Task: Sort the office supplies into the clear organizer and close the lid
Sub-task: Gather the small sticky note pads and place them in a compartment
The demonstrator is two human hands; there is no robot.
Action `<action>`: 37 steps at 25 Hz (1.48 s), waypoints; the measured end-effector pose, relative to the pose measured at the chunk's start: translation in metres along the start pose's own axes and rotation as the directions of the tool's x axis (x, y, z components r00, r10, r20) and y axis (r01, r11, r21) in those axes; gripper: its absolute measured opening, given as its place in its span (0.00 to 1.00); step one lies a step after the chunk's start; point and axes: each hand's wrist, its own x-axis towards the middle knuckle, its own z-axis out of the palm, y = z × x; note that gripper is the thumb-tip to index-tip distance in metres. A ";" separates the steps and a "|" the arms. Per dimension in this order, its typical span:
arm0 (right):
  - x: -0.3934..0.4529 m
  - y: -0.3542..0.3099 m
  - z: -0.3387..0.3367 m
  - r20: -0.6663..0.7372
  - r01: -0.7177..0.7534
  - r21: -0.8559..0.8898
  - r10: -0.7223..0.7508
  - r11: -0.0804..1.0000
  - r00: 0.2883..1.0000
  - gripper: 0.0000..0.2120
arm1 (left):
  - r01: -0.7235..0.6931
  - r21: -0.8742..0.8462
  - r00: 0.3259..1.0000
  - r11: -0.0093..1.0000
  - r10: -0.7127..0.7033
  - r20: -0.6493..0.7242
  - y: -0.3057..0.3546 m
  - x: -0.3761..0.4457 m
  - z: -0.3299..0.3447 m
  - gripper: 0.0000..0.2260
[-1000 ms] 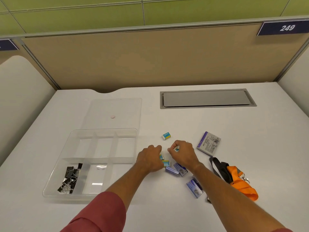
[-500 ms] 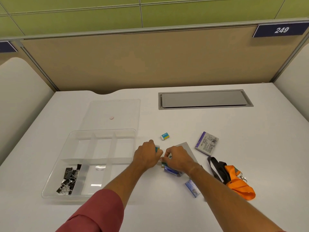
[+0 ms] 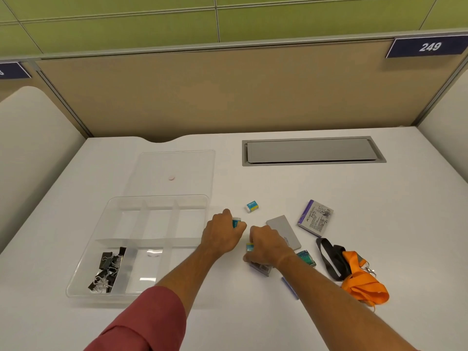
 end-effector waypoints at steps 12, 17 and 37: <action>-0.011 0.028 -0.042 -0.033 -0.100 0.900 0.296 0.424 0.955 0.15 | -0.042 -0.033 0.997 0.999 0.040 -0.060 0.004 -0.006 -0.023 0.14; -0.024 0.028 -0.037 0.003 -0.097 0.941 0.278 0.324 0.961 0.15 | -0.054 -0.027 0.995 0.998 0.051 -0.086 0.003 -0.024 -0.035 0.13; -0.050 -0.037 -0.036 0.217 -0.217 0.976 0.060 0.003 0.974 0.17 | -0.004 -0.149 0.986 0.989 -0.022 -0.168 -0.056 -0.092 -0.071 0.12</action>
